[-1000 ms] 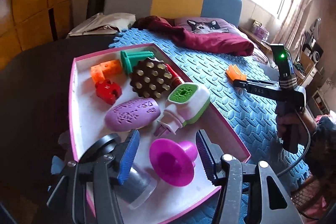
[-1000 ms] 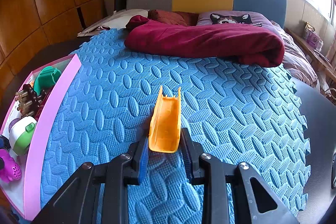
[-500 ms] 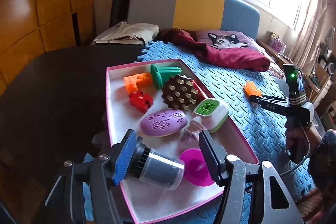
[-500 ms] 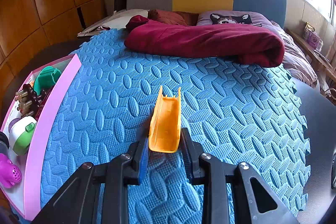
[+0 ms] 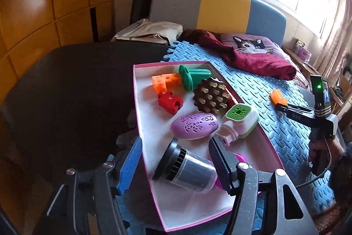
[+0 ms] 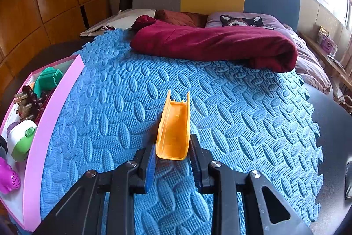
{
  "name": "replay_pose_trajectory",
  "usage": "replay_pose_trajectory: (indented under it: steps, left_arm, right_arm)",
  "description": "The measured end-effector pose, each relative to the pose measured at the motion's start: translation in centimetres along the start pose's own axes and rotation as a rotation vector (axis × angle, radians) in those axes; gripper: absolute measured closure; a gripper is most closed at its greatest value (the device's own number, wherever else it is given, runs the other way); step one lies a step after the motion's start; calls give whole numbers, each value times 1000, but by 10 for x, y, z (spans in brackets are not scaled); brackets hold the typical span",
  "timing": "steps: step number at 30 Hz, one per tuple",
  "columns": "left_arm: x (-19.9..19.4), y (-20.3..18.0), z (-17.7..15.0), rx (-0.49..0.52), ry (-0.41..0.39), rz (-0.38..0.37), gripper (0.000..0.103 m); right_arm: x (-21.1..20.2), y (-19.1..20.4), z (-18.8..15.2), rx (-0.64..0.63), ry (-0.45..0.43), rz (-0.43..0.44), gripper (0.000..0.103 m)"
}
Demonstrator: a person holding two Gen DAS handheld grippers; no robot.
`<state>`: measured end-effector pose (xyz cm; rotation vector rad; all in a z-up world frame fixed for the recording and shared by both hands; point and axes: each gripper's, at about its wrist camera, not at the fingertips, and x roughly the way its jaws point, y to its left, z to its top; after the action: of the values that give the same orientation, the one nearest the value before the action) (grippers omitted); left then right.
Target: Organize rigid objects
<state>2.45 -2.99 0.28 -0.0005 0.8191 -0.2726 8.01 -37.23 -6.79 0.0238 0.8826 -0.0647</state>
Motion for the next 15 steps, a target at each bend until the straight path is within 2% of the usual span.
replay_pose_trajectory:
  steps: [10,15]
  left_arm:
    - [-1,15,-4,-33,0,11,39]
    - [-1,24,-5,-60,-4,15,39]
  right_arm:
    - [-12,9,-8,59,42,-39,77]
    - [-23,16,-13,110,85,32,77]
